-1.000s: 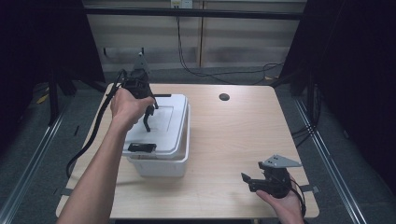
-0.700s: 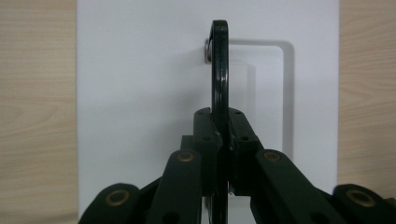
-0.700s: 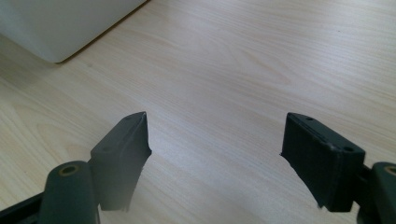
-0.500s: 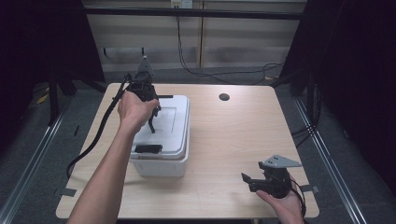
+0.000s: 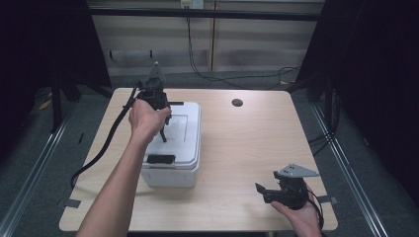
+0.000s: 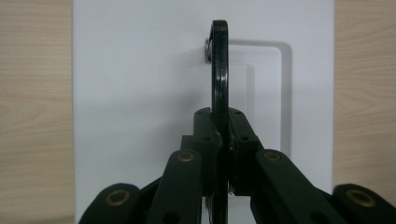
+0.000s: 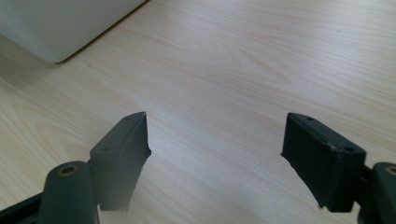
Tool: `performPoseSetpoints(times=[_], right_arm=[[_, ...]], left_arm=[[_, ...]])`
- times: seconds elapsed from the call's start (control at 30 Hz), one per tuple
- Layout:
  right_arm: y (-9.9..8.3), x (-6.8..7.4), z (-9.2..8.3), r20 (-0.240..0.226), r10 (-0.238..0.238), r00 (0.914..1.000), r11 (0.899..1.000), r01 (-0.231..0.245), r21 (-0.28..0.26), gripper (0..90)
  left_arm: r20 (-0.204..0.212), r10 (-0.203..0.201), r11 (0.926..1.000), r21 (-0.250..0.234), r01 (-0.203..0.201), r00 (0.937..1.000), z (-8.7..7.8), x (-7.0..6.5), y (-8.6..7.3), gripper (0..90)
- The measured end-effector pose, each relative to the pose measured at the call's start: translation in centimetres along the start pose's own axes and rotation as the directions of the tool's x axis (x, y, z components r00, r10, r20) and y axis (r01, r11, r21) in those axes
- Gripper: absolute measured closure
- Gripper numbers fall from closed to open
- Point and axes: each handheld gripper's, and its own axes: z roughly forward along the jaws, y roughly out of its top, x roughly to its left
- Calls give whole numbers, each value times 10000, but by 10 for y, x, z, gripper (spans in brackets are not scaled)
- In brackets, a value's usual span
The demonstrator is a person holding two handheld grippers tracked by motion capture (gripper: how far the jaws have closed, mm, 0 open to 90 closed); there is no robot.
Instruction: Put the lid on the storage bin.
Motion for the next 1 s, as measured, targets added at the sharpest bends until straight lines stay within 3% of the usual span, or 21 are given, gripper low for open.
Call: performPoseSetpoints(times=[1.0], right_arm=[[0,0,1,-21,101,9999,9999,-101,82,222]], left_arm=[[127,70,10000,-49,-69,9999,6,0,-6,847]])
